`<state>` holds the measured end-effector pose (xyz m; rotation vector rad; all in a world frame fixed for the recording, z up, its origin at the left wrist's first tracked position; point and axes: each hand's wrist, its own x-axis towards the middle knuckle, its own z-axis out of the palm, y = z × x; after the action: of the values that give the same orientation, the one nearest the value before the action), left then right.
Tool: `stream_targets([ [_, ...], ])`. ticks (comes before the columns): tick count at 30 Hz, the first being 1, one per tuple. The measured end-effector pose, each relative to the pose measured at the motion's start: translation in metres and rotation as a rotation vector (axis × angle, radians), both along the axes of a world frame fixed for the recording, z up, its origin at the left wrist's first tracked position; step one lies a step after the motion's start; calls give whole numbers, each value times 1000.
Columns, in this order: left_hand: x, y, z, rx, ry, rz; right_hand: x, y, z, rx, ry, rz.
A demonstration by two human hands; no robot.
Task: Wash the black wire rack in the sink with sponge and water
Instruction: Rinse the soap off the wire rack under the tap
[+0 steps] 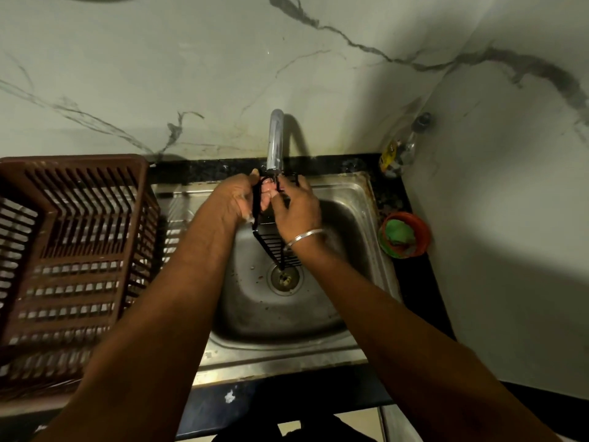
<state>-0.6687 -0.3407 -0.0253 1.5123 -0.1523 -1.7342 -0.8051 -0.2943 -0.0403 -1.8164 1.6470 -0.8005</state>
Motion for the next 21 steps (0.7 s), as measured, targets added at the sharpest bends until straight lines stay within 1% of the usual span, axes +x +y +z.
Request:
stream_targets([
  [2, -1, -3, -1, 10, -18, 4, 2, 8, -2, -109, 59, 10],
  [3, -2, -5, -1, 23, 4, 2, 1, 8, -4, -114, 44, 13],
  [6, -2, -7, -2, 52, 77, 38, -11, 2, 0, -56, -124, -39],
  [7, -1, -8, -2, 56, 85, 47, -16, -2, -2, -27, -178, -24],
  [9, 2, -11, -3, 76, 99, 56, -28, -8, -7, 79, -219, 121],
  [10, 3, -13, -4, 85, 122, 60, -35, -8, -8, 126, -209, 208],
  [12, 3, -16, -4, 91, 133, 62, -49, -12, -14, 149, -189, 304],
  [17, -15, -16, 0, 31, 172, 16, -58, -18, -30, 78, -266, 229],
  [19, -19, -16, -1, 32, 141, -83, -62, -23, -35, 106, -272, 190],
  [21, -18, -16, -4, 57, 96, -101, -66, -26, -32, 136, -252, 183],
])
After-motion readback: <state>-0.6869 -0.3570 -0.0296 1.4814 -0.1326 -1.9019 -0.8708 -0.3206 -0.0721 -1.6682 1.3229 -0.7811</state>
